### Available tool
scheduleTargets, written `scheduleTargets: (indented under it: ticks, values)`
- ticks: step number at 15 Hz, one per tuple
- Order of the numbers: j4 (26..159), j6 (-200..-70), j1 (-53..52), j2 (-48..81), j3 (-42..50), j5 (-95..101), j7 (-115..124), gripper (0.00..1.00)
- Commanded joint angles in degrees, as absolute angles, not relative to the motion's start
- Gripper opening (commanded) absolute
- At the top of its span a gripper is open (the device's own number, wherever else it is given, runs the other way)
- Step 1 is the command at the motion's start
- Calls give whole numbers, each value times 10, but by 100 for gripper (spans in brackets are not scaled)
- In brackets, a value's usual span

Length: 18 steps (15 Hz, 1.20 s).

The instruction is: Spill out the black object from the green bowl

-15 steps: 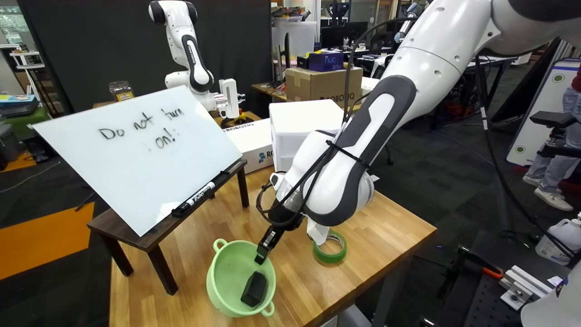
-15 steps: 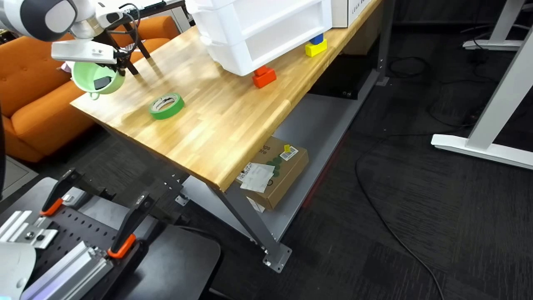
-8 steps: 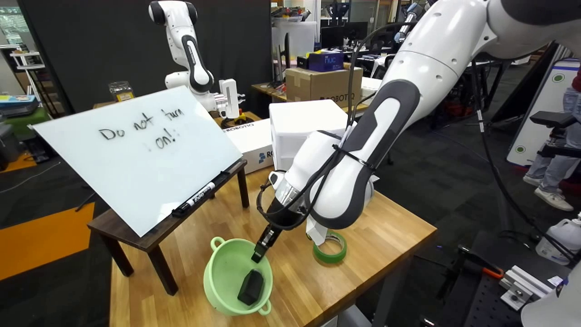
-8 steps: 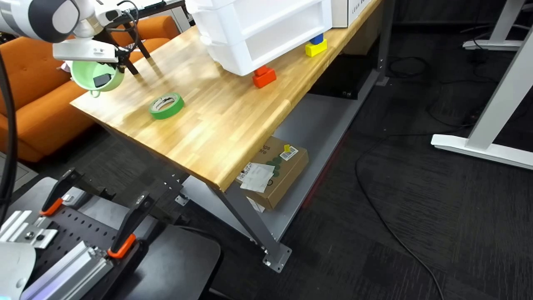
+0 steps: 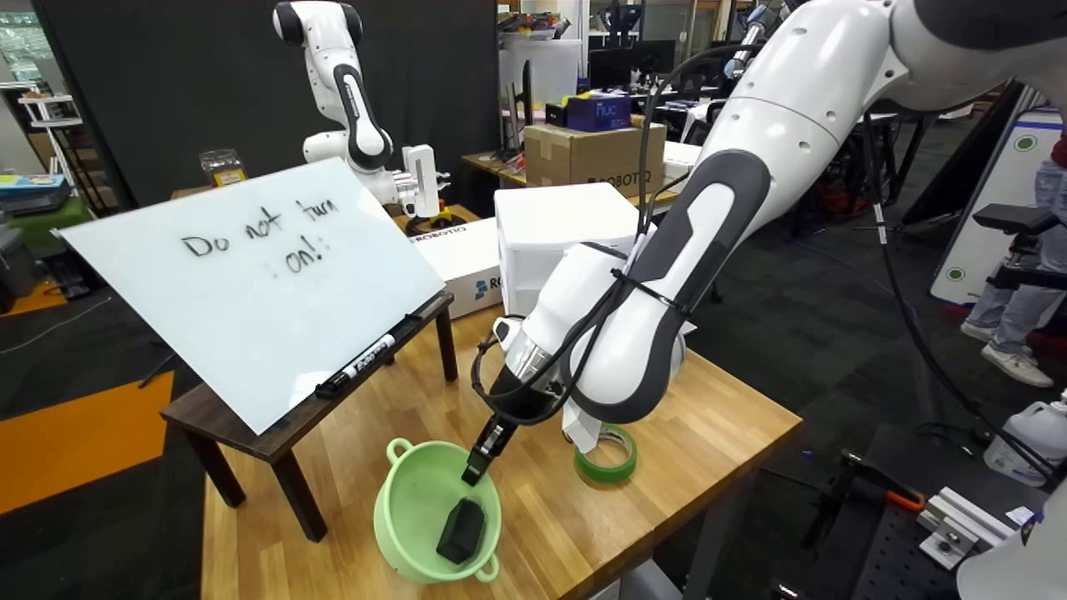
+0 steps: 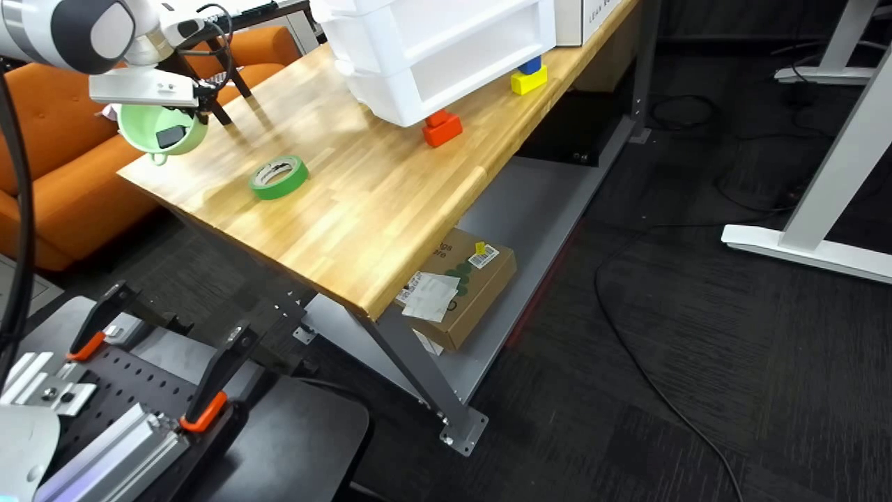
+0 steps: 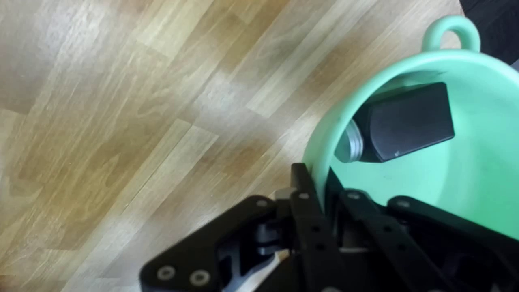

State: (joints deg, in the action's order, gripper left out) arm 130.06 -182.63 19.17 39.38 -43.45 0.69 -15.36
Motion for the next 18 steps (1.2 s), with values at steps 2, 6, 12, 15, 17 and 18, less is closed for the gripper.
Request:
scheduleTargets:
  ticks: [2, 6, 12, 15, 17, 18]
  values:
    - [1299, -1826, 191, 395, -432, 26, -136, 9]
    - [1299, -1826, 191, 395, -432, 26, -136, 9]
    - [1324, -1850, 172, 353, -400, -8, -71, 2]
    - [1352, -1866, 165, 320, -379, -23, -17, 2]
    - [1379, -1867, 161, 298, -372, -38, 18, 2]
    - [1395, -1870, 162, 288, -372, -46, 33, 2]
